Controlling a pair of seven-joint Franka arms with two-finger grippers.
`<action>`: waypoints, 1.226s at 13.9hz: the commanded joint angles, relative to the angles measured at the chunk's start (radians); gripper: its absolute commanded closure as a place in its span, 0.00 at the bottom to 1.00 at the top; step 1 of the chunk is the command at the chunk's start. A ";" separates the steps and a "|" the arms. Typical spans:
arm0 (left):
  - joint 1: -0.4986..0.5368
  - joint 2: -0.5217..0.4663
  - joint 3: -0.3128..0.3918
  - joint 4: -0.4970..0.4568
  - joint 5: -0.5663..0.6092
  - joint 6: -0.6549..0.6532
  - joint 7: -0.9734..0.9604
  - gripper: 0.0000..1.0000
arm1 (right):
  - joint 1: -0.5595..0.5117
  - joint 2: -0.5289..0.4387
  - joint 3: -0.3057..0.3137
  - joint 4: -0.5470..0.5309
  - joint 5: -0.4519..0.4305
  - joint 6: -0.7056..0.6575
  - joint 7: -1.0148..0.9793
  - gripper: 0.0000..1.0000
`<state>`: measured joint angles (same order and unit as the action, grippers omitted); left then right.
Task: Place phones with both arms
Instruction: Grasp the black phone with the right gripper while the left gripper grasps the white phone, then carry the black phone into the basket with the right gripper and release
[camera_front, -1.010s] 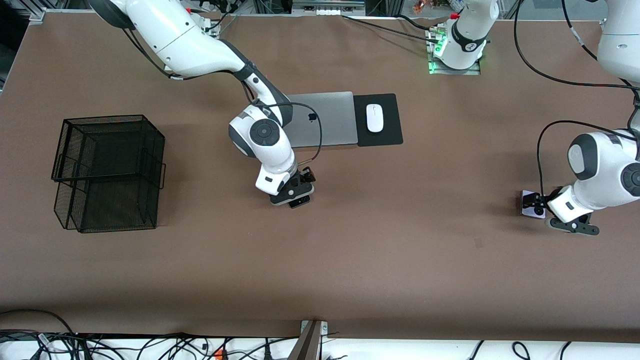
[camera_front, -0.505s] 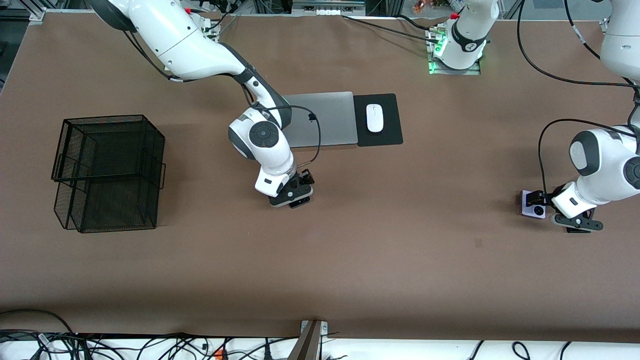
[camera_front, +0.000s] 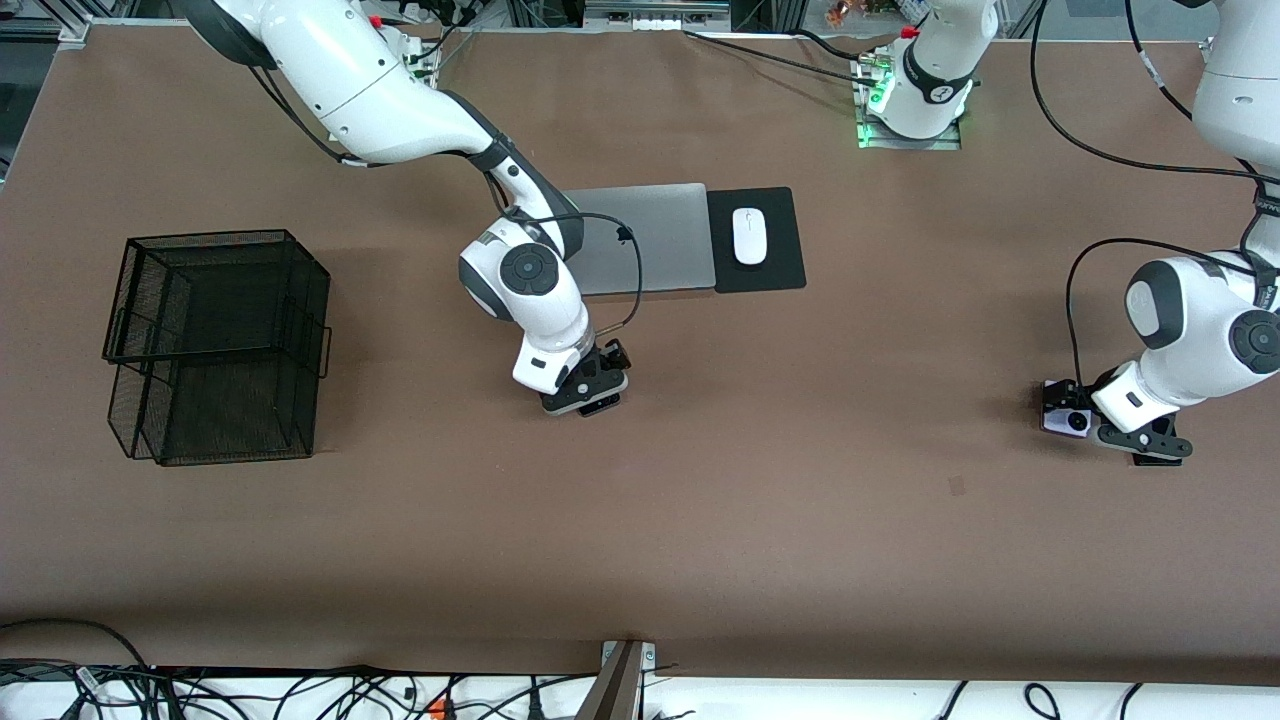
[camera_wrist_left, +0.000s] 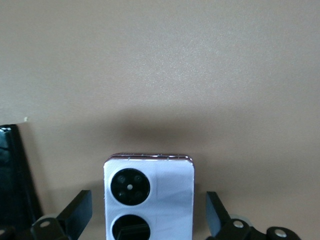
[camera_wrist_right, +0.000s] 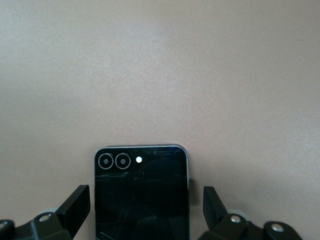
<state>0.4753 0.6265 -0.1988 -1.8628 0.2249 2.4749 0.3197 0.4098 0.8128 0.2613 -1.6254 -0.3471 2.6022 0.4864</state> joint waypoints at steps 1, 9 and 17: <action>0.011 0.007 -0.004 -0.012 -0.006 0.030 0.022 0.00 | 0.012 0.022 -0.014 0.021 -0.024 0.027 0.008 0.00; 0.029 0.019 -0.001 -0.009 0.039 0.030 0.029 0.00 | 0.012 0.026 -0.016 0.022 -0.033 0.036 0.009 0.06; 0.029 0.032 -0.001 -0.004 0.039 0.033 0.015 0.07 | -0.005 -0.027 -0.019 0.021 -0.033 -0.020 -0.003 1.00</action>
<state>0.4978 0.6547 -0.1961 -1.8646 0.2412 2.4926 0.3364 0.4102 0.8227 0.2469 -1.6119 -0.3619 2.6238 0.4864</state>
